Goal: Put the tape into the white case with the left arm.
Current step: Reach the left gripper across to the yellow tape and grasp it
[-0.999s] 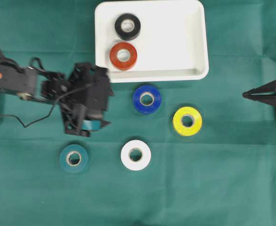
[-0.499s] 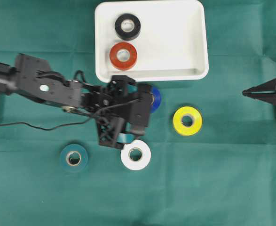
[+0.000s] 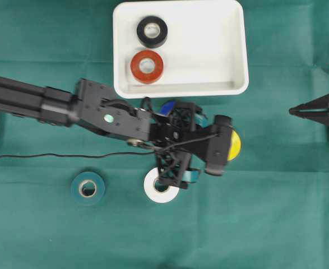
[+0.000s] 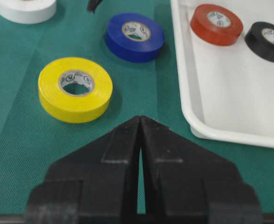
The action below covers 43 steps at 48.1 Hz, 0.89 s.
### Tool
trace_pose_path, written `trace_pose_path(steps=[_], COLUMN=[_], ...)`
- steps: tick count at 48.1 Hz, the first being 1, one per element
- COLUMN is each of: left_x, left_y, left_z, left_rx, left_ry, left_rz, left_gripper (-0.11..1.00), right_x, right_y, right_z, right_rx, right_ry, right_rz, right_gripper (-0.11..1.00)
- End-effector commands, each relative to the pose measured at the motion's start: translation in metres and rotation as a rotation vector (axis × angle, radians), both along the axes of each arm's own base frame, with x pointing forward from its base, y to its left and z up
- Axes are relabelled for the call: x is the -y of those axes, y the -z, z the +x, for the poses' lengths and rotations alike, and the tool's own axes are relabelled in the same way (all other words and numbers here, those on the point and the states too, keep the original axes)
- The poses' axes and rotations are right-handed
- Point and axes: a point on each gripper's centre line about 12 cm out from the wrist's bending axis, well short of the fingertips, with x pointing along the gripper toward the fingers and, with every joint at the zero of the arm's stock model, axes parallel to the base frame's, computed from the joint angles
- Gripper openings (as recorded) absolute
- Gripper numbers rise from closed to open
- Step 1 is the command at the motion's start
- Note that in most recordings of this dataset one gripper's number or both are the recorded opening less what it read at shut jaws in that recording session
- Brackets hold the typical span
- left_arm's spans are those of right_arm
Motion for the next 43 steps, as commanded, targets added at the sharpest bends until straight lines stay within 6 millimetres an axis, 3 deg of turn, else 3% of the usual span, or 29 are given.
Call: trace_pose_path(steps=[1,19,43], left_x=[0.002,0.006,-0.006], left_y=[-0.019,0.000,0.032], left_z=[0.015,0.046,0.054], left_rx=[0.050,0.011,-0.041], left_ry=[0.001,0.007,-0.015], left_rz=[-0.006,0.003,0.010], left_gripper=[0.93,0.93,0.92], right_x=[0.000,0.000,0.000], right_y=[-0.005,-0.004,-0.004], right_z=[0.002,0.002,0.002], right_rx=[0.017,0.015,0.017], right_ry=[0.001,-0.001,-0.001], right_rz=[0.001,0.001,0.001], right_gripper=[-0.09,-0.09,-0.09])
